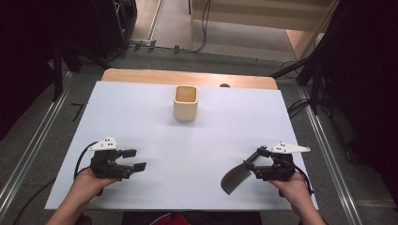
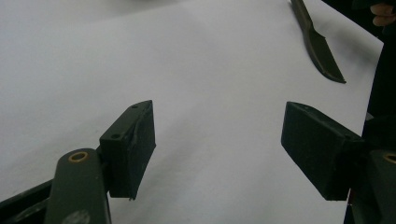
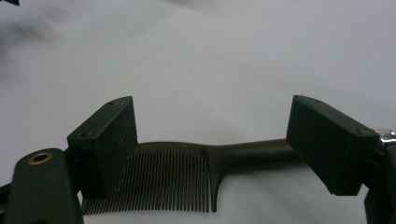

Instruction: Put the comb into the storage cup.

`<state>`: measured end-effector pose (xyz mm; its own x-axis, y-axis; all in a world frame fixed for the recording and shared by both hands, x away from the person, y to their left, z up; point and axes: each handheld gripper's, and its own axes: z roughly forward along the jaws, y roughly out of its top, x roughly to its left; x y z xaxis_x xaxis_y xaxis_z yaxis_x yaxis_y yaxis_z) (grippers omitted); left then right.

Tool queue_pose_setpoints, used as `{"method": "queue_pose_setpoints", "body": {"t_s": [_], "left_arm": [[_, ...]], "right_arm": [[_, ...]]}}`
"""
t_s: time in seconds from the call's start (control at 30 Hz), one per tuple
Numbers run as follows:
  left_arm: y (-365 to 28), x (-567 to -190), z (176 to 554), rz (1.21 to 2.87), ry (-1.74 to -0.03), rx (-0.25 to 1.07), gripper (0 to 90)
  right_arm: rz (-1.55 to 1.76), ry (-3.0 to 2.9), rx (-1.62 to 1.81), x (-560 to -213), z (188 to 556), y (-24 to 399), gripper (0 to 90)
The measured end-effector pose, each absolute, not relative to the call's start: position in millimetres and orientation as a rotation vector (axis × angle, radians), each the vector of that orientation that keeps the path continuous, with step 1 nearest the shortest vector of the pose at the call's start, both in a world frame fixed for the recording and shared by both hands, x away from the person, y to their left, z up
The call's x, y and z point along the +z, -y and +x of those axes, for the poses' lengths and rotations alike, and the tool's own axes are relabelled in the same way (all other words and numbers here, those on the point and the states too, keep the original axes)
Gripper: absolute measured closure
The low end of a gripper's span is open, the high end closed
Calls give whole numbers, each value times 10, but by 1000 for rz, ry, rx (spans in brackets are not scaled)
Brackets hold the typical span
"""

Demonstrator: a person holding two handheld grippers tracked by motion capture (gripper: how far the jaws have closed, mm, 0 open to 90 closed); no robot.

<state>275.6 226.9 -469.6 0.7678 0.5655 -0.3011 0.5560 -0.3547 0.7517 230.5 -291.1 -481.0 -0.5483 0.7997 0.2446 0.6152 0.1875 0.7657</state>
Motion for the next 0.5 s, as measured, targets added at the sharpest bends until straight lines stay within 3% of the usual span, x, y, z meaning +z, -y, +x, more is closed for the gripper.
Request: {"method": "queue_pose_setpoints", "body": {"t_s": [0.5], "left_arm": [[-2273,-4703,2762,2034,-844,19,273]], "right_arm": [[1426,-2115,1291,-4697,2452,2989,147]]}}
